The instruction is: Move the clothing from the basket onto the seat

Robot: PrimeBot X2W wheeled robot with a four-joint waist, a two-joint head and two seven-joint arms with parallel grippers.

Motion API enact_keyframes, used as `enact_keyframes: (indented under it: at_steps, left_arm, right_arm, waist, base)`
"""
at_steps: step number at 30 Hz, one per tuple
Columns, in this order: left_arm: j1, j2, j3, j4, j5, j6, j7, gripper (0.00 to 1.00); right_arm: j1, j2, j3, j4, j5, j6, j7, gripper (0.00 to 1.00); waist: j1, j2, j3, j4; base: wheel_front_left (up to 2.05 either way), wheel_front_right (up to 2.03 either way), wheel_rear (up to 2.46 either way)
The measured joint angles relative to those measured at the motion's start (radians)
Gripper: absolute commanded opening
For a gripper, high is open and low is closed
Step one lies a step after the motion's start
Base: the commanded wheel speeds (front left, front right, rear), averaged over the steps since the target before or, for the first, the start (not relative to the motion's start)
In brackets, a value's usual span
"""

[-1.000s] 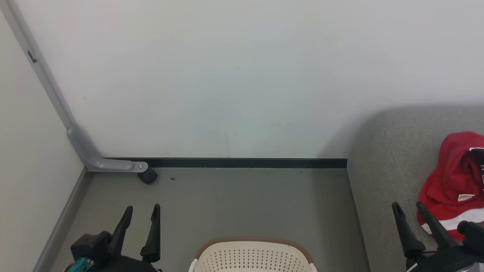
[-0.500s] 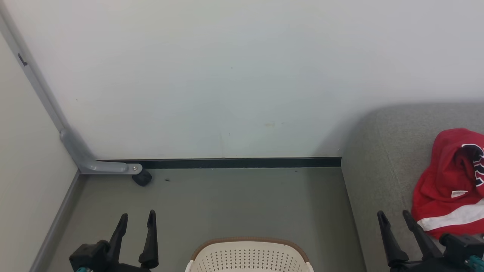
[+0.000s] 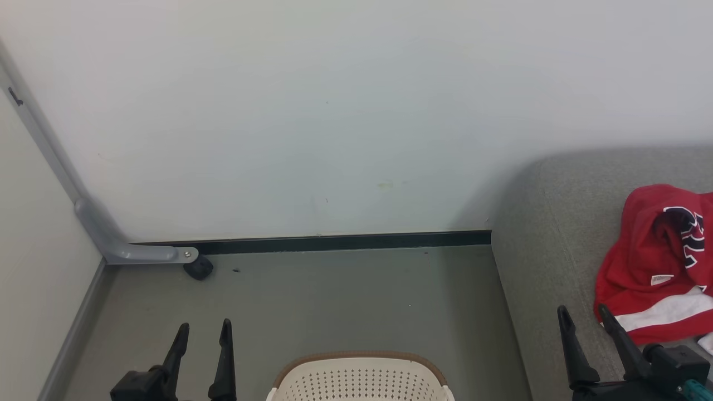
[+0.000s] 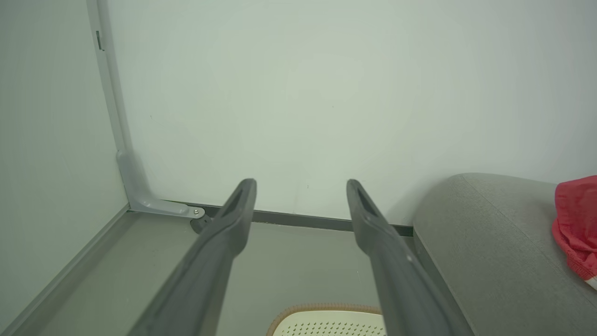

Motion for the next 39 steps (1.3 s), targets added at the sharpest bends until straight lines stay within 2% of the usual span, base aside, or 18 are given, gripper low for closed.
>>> enact_keyframes:
  at_steps: [15,29,39]
  left_arm:
    - [0.0,-0.023,0.029,-0.007,0.053,0.0,0.0,1.0]
    - [0.0,-0.039,0.061,-0.007,0.072,-0.003,0.0,1.0]
    - [0.0,-0.052,0.081,-0.003,0.083,-0.021,0.0,1.0]
  right_arm:
    - [0.016,0.035,-0.042,-0.012,-0.06,0.002,0.0,1.0]
    - [0.017,0.069,-0.082,-0.011,-0.098,0.037,0.0,1.0]
    - [0.018,0.091,-0.111,-0.004,-0.119,0.058,0.0,1.0]
  waist:
    - [0.0,0.0,0.009,-0.01]
    - [0.0,0.0001,0.011,-0.015]
    - [0.0,0.0001,0.01,-0.017]
  base:
    - [0.0,0.0,0.0]
    - [0.0,0.0,0.0]
    - [0.0,0.0,0.0]
